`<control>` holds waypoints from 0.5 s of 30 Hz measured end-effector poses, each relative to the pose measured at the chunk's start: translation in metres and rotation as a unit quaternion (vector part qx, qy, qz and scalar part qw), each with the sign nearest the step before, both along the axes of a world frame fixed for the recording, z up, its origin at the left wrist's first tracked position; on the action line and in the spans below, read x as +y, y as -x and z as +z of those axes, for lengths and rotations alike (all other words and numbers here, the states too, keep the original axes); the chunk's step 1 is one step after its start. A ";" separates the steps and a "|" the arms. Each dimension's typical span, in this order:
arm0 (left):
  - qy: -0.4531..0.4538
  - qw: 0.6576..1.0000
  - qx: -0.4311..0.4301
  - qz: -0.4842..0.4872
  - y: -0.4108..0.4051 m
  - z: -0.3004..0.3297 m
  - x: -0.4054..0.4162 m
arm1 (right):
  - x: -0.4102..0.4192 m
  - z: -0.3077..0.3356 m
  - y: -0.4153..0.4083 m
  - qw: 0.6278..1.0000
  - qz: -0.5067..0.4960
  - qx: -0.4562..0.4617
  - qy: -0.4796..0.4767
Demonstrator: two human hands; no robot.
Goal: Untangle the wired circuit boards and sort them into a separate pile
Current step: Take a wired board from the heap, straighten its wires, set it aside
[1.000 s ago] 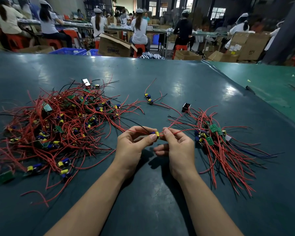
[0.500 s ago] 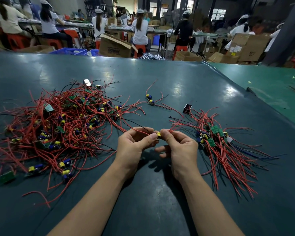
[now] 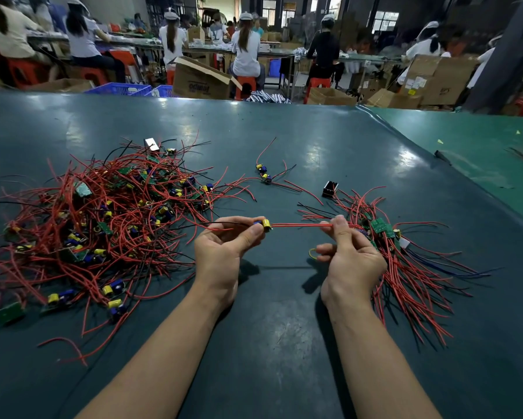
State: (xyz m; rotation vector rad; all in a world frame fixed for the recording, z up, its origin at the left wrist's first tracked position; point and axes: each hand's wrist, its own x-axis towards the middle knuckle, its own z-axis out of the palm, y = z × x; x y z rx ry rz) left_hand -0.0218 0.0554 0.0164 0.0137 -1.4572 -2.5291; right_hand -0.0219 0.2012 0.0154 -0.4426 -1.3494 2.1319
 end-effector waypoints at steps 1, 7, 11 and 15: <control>-0.009 1.000 0.000 -0.001 0.001 0.000 -0.001 | 0.002 0.000 0.000 1.000 -0.011 0.003 0.005; -0.041 0.999 0.014 0.002 0.000 0.000 0.000 | 0.000 -0.003 0.002 0.999 -0.035 0.014 0.002; -0.062 0.998 0.015 0.007 0.001 0.001 0.000 | 0.000 -0.003 0.003 0.999 -0.049 0.006 -0.003; -0.093 0.995 -0.003 0.017 0.001 0.002 0.000 | -0.002 -0.002 0.000 0.998 -0.058 -0.007 -0.028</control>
